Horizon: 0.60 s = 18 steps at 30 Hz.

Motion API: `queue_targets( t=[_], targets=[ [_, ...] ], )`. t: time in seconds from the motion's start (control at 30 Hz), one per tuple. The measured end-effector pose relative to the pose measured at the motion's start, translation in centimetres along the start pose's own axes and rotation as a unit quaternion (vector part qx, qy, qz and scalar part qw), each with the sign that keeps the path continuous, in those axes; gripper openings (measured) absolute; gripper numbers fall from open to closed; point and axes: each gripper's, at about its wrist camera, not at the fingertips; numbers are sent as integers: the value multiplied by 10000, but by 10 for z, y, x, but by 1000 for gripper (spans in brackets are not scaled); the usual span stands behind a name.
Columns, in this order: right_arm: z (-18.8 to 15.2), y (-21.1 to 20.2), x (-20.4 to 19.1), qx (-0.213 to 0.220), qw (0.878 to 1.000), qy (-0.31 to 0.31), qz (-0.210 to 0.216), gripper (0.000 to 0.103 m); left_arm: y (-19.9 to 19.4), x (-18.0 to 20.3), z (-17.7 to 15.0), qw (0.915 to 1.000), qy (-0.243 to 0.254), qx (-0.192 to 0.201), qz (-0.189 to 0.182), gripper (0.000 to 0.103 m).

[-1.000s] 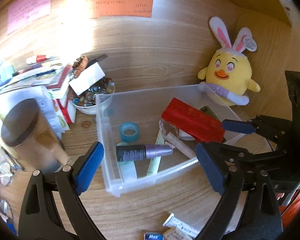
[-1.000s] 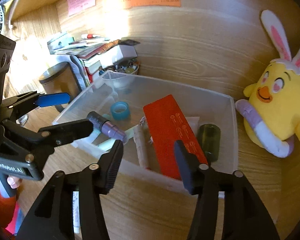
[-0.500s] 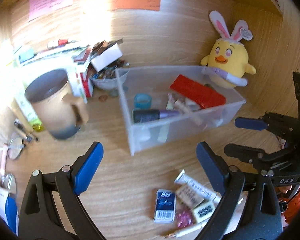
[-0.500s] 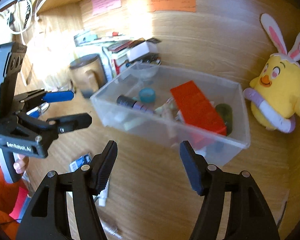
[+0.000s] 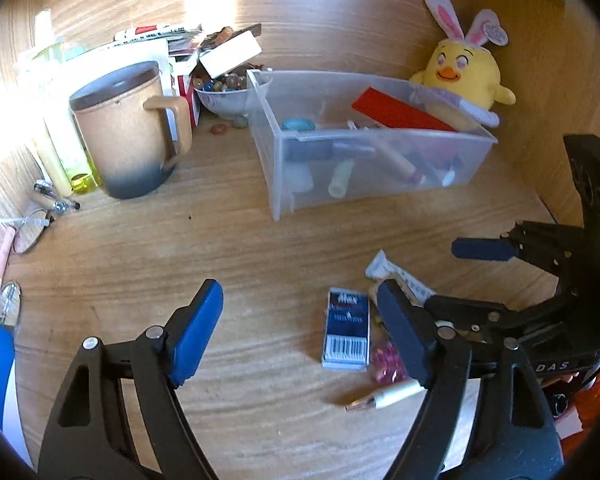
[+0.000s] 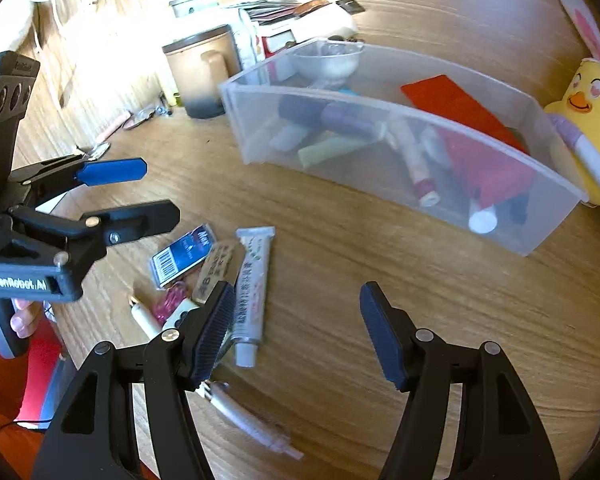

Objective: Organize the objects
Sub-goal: 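Grasp the blue Max staple box with the left gripper while the right grasps the white tube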

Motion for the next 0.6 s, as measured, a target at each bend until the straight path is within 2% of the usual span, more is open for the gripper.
queue_targets(
  t=[0.2,0.43,0.6],
  targets=[
    [1,5,-3,-31,10000,-7,-83,59,7,5,-13,9996,134,-234,-101,64],
    [3,11,-4,26,9997,-96,-201,29,14,6,-17,9989,157,-386,-208,54],
    [3,12,-8,68,9993,-230,-287,15,14,8,-17,9985,210,-391,-328,34]
  ],
)
Point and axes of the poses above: each gripper's, at about its wrist camera, not at the fingertips, and y roughly the way its jaws point, x to its right, z to its top, and after that the axes turned 6 degrees about -y, right-handed
